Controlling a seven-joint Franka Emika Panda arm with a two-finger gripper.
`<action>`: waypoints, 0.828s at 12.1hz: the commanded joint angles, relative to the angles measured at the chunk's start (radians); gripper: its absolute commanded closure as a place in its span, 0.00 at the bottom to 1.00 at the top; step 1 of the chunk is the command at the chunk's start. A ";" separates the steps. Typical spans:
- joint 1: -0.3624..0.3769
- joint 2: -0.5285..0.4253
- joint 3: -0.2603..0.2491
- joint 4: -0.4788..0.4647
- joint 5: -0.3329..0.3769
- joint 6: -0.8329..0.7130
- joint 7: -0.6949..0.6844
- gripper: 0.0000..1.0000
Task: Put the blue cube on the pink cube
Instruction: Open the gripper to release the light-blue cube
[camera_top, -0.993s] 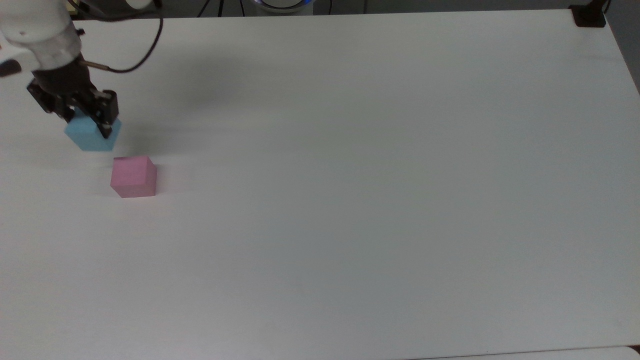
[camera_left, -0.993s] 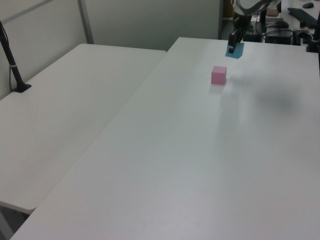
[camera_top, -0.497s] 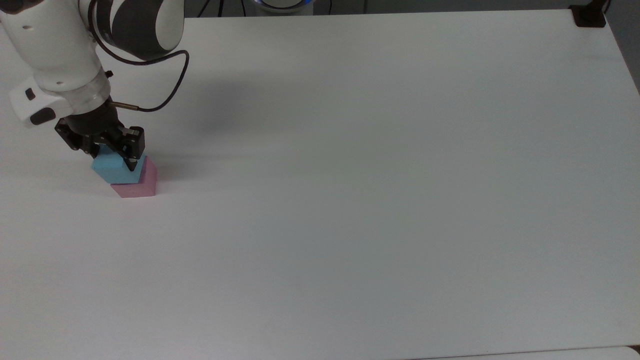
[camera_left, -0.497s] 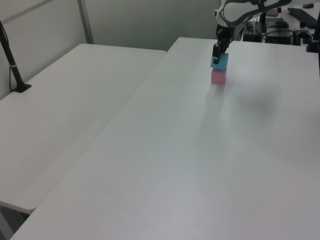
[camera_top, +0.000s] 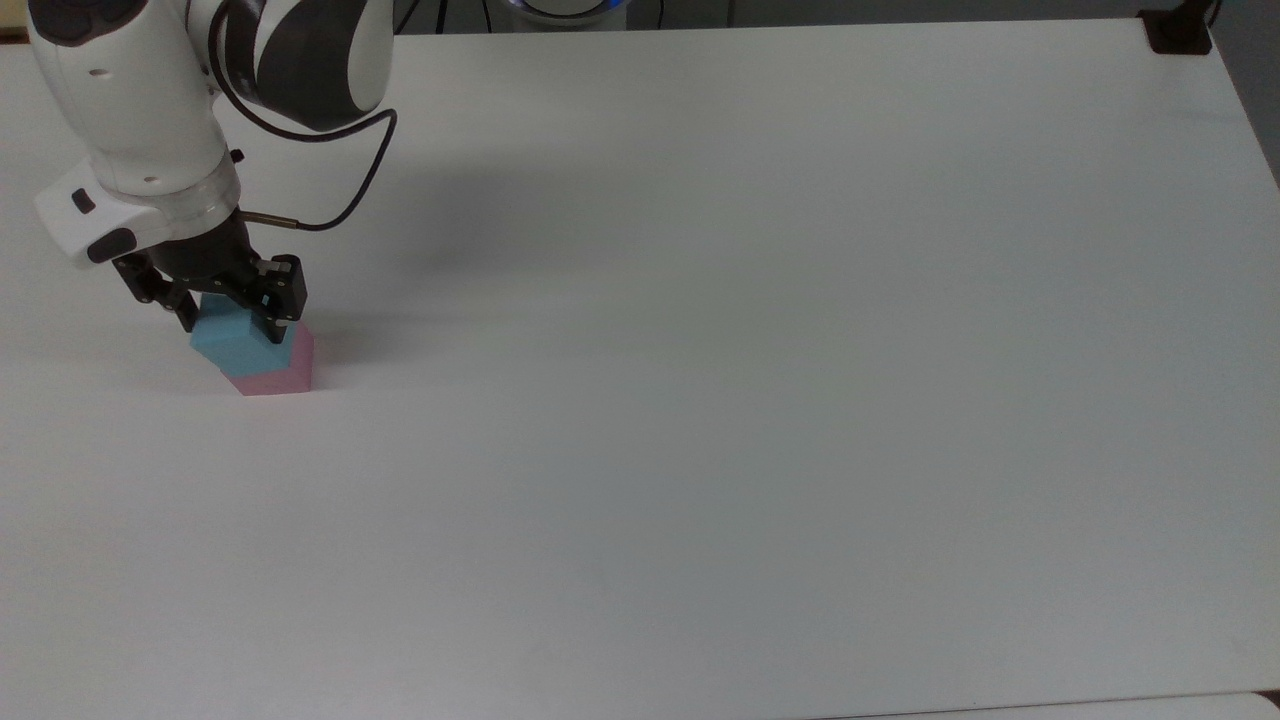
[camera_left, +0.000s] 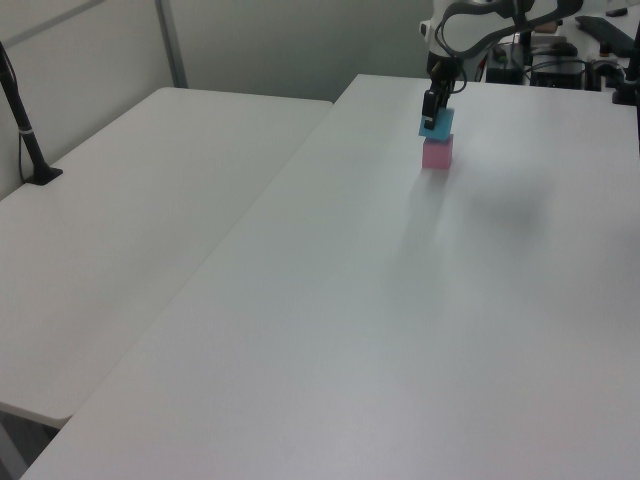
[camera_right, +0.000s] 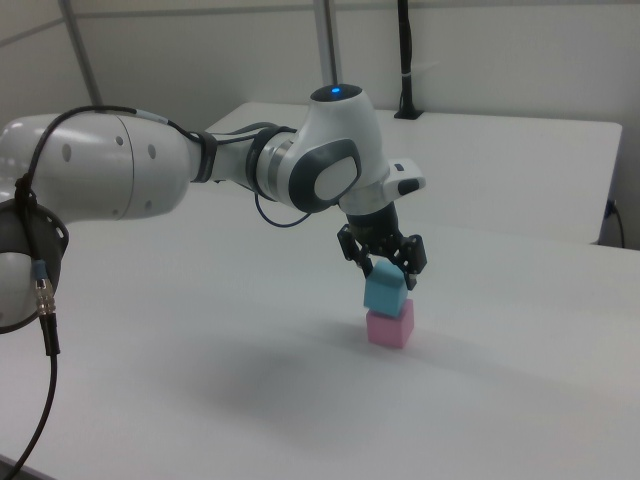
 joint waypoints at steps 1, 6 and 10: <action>0.010 0.005 -0.005 0.013 -0.031 -0.011 0.021 0.00; 0.009 -0.048 -0.003 0.014 -0.012 -0.025 0.094 0.00; 0.012 -0.157 0.043 0.020 -0.011 -0.156 0.220 0.00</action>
